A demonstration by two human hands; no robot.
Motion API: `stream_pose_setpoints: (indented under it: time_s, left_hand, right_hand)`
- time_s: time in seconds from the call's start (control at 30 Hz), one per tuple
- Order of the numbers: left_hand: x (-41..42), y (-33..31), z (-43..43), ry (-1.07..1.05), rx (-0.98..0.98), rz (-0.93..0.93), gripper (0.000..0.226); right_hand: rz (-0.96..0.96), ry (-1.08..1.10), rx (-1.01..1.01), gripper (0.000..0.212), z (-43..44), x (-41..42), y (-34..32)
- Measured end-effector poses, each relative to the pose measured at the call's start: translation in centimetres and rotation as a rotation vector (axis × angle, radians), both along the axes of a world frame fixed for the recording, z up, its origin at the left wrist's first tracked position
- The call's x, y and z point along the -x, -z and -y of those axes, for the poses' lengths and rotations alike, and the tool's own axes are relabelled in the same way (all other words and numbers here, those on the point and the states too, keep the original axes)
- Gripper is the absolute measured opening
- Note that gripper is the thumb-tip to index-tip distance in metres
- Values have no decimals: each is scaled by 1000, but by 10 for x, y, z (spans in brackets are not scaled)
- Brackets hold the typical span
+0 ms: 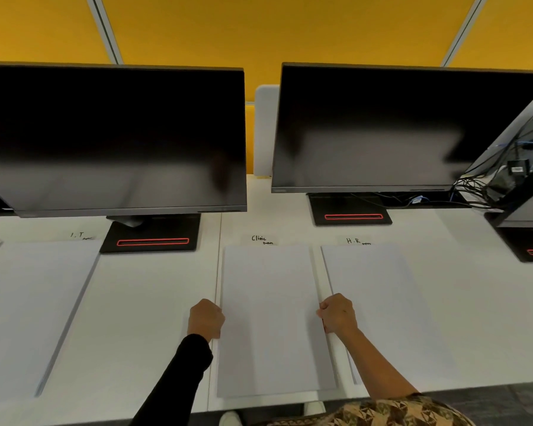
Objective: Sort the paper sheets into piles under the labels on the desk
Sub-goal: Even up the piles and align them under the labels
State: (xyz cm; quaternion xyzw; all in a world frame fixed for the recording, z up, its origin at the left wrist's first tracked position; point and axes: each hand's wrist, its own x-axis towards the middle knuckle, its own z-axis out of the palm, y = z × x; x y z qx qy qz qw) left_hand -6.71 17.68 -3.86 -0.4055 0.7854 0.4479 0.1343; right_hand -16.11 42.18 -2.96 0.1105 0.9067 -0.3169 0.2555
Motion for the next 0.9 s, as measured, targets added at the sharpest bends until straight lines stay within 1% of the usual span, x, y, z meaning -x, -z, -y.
stream_pose_setpoints:
  time_s: [0.03, 0.1, 0.2, 0.33, 0.57, 0.6, 0.67, 0.73, 0.8, 0.9]
  left_hand:
    - [0, -1, 0, 0, 8, 17, 36]
    - [1, -1, 1, 2, 17, 9, 36]
    - [2, 0, 3, -4, 4, 3, 35]
    - [2, 1, 6, -29, 0, 1, 33]
    - [2, 5, 8, -45, 20, -22, 31]
    - [2, 7, 7, -41, 26, -23, 32]
    - [3, 8, 6, -36, 47, -15, 35]
    - [4, 8, 4, -36, 94, 17, 43]
    - [6, 8, 2, -15, 132, 58, 46]
    - [7, 8, 0, -11, 155, 81, 45]
  right_hand:
    - [4, 3, -1, 15, 0, -1, 1]
    - [6, 6, -3, 16, 1, 0, 1]
    - [-16, -8, -26, 5, 2, 1, -1]
    - [-43, 16, -20, 28, 3, 1, 2]
    - [-57, 30, 6, 37, 5, 3, 4]
    - [-61, 25, 5, 36, 5, 3, 5]
    - [-63, 24, 4, 27, 6, 3, 4]
    - [-67, 19, -11, 20, 7, 3, 2]
    - [-75, 7, -34, 23, 7, 1, 1]
    - [-95, -16, -69, 32, 6, 0, 1]
